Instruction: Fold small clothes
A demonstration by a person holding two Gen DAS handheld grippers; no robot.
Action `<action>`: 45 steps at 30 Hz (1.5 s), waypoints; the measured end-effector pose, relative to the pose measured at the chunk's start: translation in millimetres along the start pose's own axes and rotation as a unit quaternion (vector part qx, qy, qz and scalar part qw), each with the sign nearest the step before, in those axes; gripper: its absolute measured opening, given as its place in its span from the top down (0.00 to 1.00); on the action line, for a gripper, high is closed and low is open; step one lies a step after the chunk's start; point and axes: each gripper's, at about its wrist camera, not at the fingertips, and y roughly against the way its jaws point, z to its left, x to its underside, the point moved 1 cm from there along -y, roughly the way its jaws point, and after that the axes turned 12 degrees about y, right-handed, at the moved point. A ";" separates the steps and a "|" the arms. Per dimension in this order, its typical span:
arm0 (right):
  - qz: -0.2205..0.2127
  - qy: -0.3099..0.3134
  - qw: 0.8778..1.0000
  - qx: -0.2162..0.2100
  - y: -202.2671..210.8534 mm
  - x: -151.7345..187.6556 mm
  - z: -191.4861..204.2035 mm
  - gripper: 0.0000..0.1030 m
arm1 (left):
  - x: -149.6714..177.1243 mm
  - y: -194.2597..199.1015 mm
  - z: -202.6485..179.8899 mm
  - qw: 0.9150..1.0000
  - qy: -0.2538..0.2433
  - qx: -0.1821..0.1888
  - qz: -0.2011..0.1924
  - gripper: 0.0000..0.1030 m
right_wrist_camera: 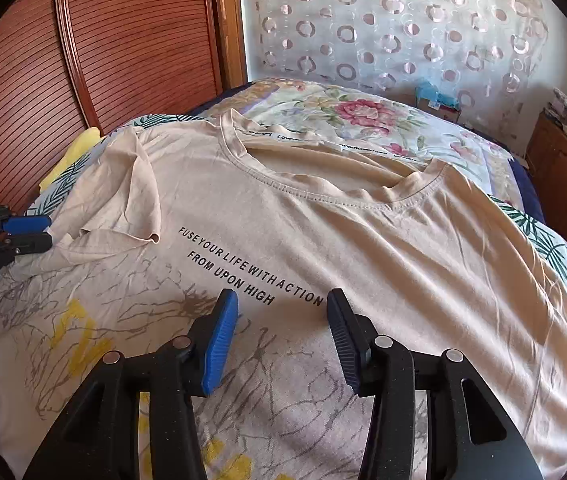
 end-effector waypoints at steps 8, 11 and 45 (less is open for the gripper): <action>0.001 0.009 1.000 0.005 7.1 9.7 -10.9 0.51 | 3.8 7.7 -7.3 1.000 0.000 0.006 -0.011 0.91; 0.003 0.014 1.000 0.010 7.6 9.5 -10.2 0.51 | 6.3 16.8 -15.3 1.000 -0.012 0.008 -0.025 0.92; 0.005 0.024 1.000 0.012 9.0 11.2 -18.2 0.47 | 16.9 43.0 -32.7 0.998 -0.019 0.047 -0.027 0.37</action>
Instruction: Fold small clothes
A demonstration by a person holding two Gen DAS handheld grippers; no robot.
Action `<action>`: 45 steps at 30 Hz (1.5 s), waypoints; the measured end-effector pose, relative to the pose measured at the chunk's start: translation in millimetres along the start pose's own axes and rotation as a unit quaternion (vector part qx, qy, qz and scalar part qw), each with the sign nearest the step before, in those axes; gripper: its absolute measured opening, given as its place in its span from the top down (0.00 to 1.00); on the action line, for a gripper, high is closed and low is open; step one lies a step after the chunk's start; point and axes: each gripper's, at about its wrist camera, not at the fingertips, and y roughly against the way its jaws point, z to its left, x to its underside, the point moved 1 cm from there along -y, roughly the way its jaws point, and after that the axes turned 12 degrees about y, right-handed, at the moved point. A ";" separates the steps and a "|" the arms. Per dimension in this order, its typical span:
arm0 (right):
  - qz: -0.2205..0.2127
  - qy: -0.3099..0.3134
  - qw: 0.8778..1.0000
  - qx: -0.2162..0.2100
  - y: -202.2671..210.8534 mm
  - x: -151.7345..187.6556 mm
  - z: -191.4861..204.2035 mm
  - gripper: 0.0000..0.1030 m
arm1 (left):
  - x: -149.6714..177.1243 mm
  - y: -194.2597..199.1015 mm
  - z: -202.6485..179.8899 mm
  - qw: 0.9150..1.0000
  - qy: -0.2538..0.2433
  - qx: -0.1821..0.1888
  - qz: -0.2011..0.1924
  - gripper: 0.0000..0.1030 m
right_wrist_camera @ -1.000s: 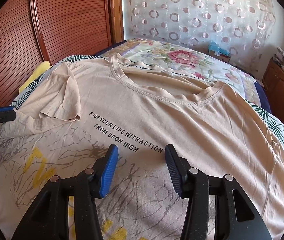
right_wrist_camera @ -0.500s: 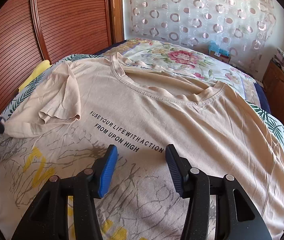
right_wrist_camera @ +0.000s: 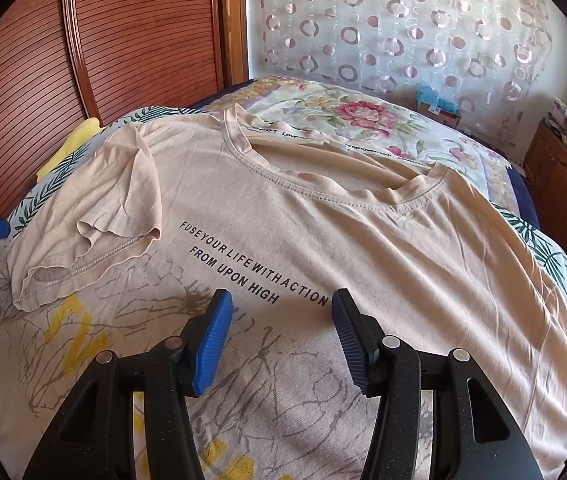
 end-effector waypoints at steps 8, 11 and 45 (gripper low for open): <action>0.000 0.000 1.000 0.000 -0.3 0.1 0.1 0.47 | -20.1 -23.7 34.7 0.998 0.017 -0.060 -0.006 0.23; 0.000 0.000 1.000 0.001 -0.2 0.0 0.1 0.47 | -24.6 -33.7 47.3 0.997 0.027 -0.070 0.001 0.23; -0.045 0.043 0.993 -0.102 2.7 -44.9 34.7 0.63 | -24.5 -60.5 66.5 0.996 0.027 -0.079 0.012 0.12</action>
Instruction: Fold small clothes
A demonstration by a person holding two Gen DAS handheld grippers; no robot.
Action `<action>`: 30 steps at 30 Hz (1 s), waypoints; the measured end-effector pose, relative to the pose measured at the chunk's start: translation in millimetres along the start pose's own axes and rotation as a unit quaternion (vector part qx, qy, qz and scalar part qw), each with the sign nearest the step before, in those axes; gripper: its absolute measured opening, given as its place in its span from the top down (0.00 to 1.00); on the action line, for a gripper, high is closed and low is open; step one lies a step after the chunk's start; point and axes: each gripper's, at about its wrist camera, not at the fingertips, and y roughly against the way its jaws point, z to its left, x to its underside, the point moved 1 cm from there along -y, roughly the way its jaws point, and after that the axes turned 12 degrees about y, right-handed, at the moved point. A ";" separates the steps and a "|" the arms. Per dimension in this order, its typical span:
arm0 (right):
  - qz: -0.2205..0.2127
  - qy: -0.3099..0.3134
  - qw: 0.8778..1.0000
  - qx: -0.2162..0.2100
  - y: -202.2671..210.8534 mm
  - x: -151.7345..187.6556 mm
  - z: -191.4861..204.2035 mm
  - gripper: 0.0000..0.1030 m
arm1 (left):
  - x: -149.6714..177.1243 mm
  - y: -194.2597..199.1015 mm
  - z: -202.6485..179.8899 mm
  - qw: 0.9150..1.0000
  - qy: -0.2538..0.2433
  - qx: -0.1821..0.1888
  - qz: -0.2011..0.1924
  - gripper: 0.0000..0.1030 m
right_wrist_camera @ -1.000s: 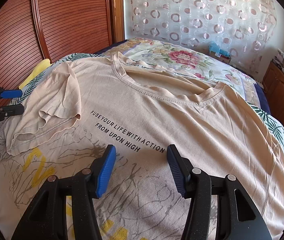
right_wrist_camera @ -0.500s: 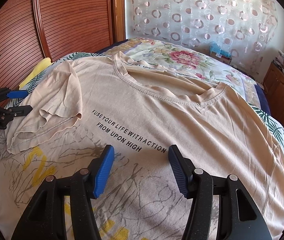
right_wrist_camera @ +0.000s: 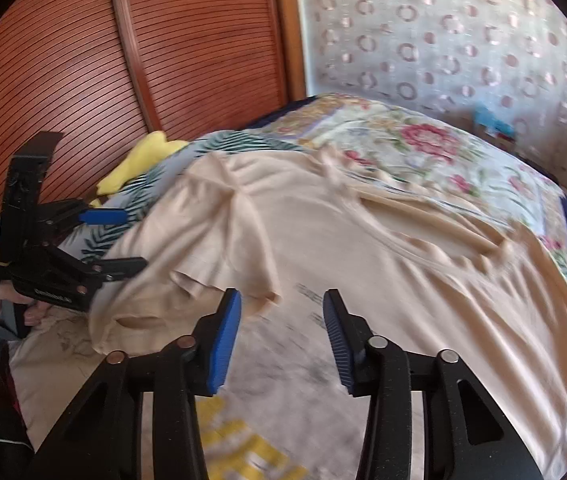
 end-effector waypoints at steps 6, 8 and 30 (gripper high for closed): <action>0.018 0.036 0.999 -0.032 -35.9 -19.0 19.5 0.74 | 0.2 0.2 0.3 1.000 0.000 0.000 0.000 0.12; 0.029 0.041 0.998 -0.034 -46.3 -20.8 16.7 0.74 | 0.3 0.2 0.5 1.000 0.000 0.000 0.000 0.12; 0.015 0.022 0.998 0.049 -37.0 -22.5 -7.0 0.98 | 0.4 -0.2 0.8 1.000 0.000 0.000 -0.001 0.12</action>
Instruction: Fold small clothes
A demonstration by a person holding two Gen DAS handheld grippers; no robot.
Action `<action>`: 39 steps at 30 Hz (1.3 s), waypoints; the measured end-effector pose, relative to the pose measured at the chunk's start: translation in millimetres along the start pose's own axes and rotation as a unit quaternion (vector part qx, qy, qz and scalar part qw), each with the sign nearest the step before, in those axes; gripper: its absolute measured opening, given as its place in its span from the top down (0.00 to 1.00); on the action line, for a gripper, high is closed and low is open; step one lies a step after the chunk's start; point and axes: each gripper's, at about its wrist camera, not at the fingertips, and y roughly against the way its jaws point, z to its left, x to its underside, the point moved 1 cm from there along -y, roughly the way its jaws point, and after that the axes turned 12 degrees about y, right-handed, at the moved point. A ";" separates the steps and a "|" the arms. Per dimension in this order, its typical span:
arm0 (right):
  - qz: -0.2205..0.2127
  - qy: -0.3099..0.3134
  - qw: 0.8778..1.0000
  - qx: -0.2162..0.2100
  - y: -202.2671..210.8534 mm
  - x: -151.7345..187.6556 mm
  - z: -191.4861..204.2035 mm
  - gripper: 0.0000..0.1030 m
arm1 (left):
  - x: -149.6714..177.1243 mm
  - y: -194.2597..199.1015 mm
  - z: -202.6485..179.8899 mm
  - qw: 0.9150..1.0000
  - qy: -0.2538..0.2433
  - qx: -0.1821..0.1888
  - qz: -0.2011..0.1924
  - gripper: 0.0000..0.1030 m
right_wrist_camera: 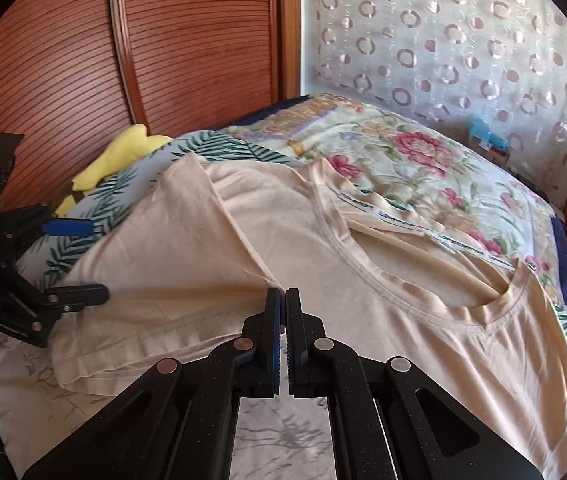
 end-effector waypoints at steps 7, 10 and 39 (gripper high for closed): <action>0.004 -0.024 1.000 0.008 3.0 4.9 3.4 0.71 | 0.1 0.1 0.1 1.000 0.000 0.000 0.000 0.12; 0.012 -0.036 0.999 0.014 6.3 11.7 -1.8 0.58 | 0.2 0.1 0.1 1.000 0.000 0.000 0.000 0.12; 0.040 -0.244 0.945 0.214 181.5 182.9 -50.1 0.55 | 0.2 -0.1 -0.5 1.000 0.000 -0.001 0.000 0.12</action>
